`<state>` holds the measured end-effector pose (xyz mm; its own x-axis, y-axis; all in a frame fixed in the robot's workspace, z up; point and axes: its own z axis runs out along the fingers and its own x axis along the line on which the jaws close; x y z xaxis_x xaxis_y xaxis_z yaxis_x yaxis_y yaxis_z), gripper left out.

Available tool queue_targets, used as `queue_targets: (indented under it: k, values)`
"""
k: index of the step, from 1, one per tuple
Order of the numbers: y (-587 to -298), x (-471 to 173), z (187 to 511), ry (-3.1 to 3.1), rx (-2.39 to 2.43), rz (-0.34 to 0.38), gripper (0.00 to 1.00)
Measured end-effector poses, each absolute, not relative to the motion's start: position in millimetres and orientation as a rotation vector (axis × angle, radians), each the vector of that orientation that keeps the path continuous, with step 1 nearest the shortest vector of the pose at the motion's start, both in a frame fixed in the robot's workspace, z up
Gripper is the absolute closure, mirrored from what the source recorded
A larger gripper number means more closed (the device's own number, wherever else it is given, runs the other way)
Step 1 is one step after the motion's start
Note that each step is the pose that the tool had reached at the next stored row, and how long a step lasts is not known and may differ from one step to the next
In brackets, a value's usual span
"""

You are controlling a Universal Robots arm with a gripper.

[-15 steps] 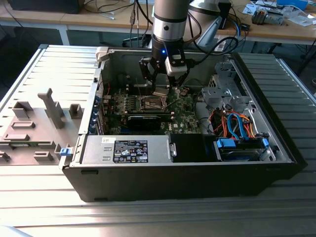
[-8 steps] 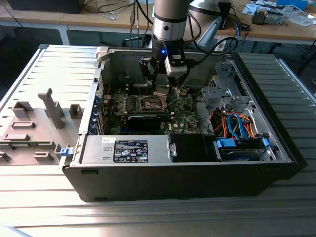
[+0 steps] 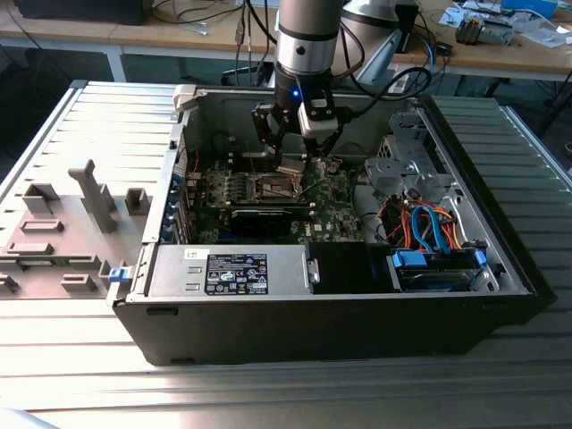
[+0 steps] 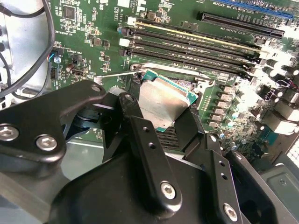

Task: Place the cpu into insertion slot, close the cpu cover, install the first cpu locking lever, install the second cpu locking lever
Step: 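Place the cpu into insertion slot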

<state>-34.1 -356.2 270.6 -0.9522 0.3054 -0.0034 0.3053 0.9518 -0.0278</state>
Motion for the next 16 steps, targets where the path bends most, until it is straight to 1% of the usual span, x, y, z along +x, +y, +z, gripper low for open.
queue_targets:
  k: [16]
  values:
    - [-356.2, -34.1, 270.6, -3.099, -0.511, 0.049, 0.46]
